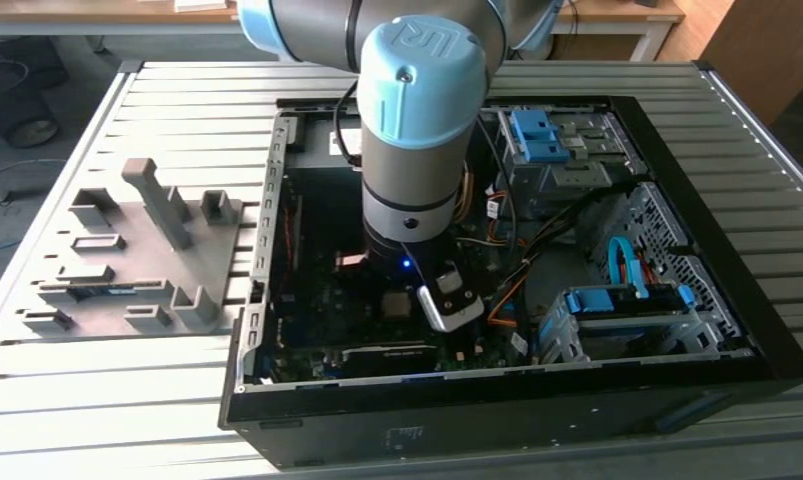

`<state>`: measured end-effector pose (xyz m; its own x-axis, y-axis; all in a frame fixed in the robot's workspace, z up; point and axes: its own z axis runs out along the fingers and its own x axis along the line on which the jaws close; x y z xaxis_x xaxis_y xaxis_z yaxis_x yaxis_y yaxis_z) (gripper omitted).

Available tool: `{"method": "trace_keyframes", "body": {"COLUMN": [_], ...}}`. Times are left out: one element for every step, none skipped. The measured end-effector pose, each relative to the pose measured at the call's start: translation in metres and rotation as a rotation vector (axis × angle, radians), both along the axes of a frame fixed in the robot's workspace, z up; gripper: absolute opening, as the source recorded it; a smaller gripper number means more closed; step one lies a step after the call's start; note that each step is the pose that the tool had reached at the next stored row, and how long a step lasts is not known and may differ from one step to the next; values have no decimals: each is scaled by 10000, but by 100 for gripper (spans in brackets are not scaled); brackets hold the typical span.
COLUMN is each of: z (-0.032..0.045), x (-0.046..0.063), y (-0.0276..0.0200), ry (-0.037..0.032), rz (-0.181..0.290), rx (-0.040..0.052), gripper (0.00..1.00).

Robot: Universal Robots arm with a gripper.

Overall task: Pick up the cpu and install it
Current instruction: 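Place the cpu into insertion slot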

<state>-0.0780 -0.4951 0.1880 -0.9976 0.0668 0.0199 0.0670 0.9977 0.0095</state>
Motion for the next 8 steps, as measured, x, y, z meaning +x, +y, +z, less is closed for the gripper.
{"method": "trace_keyframes", "body": {"z": [-1, -1, -2, -3, -3, -4, -5, -5], "x": [1, 3, 5, 8, 12, 15, 17, 17], "y": [-1, -2, -3, -3, -4, -4, -4, -4], "ry": [-1, 0, 0, 1, 1, 2, 2, 2], "rz": [0, 0, 2, 3, 3, 5, 5, 4], "rx": [-1, -2, -3, -4, -6, -7, -7, -8], "gripper": [55, 55, 55, 55, 55, 55, 55, 55]}}
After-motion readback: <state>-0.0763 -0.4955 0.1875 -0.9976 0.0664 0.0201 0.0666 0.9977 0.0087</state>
